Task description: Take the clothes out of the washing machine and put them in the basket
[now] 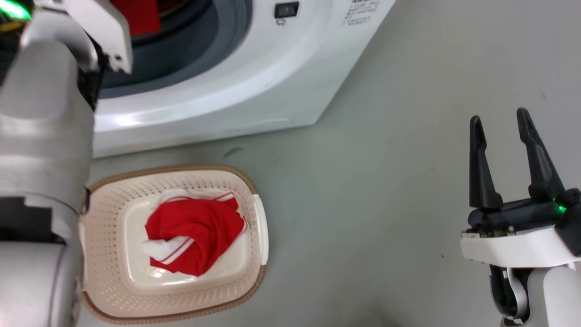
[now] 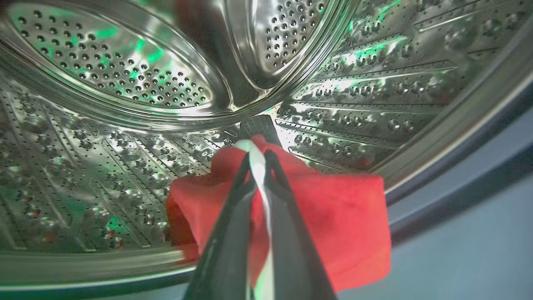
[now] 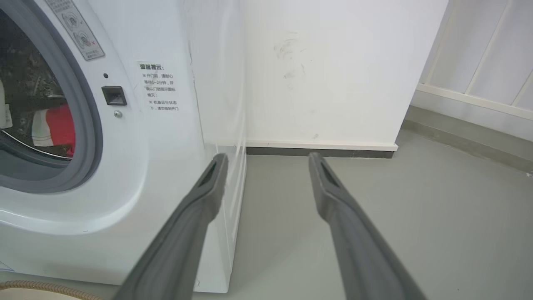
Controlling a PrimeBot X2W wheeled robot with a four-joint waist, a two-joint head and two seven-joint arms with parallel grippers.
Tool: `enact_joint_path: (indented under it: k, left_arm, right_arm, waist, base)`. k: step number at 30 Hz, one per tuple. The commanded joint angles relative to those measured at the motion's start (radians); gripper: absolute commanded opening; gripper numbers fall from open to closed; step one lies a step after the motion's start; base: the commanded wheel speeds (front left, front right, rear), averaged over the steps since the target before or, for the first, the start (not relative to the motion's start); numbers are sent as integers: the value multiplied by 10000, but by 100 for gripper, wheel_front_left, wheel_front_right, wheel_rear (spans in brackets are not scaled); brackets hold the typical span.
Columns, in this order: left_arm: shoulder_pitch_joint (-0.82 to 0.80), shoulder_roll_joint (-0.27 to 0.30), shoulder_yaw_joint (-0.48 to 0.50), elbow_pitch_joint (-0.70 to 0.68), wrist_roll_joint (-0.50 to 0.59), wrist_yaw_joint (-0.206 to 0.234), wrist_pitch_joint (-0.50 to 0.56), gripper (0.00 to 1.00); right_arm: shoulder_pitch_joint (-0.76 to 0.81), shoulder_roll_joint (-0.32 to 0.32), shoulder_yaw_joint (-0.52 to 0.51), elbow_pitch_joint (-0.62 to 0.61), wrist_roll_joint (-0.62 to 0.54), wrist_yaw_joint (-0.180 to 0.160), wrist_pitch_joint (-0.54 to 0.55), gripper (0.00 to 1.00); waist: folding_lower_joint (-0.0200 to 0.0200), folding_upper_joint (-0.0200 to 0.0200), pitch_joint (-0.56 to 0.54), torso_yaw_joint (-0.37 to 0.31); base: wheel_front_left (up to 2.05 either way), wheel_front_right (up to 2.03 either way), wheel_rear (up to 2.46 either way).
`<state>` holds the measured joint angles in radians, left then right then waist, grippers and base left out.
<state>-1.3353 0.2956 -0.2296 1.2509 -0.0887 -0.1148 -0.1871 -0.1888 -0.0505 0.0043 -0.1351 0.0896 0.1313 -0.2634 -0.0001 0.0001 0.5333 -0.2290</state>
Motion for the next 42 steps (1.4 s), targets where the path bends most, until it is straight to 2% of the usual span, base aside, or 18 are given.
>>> enact_joint_path:
  k: [1,8,13,21,35,42]
  left_arm:
    - [464,-181,36,-57,-161,-30,-280,0]
    - [2261,-568,318,-1022,-720,-24,-779,0]
    - [3836,-600,558,-3110,-941,8,-791,0]
    - [6052,-659,340,-6294,-836,204,-739,0]
    - [8985,-64,243,-12632,-938,750,1144,0]
    - [10164,266,291,-14800,-953,988,1926,0]
  right_arm:
    - [188,6,-33,35,-53,-9,-18,100]
    - [752,6,5,139,-217,-9,-20,100]
    - [1156,10,69,172,-340,-9,-20,100]
    - [1813,8,80,231,-556,-9,-20,100]
    - [2415,6,163,241,-592,-9,-18,100]
    - [2564,6,183,220,-523,-9,-18,100]
  waist:
    - [1,-1,-745,355]
    - [1,-1,-1851,591]
    - [1,-1,-2570,806]
    - [1,-1,-3600,1225]
    - [1,-1,-4558,1546]
    - [1,-1,-4682,1594]
  base:
    - [0,0,0]
    - [0,0,0]
    - [0,0,0]
    - [0,0,0]
    - [0,0,0]
    - [0,0,0]
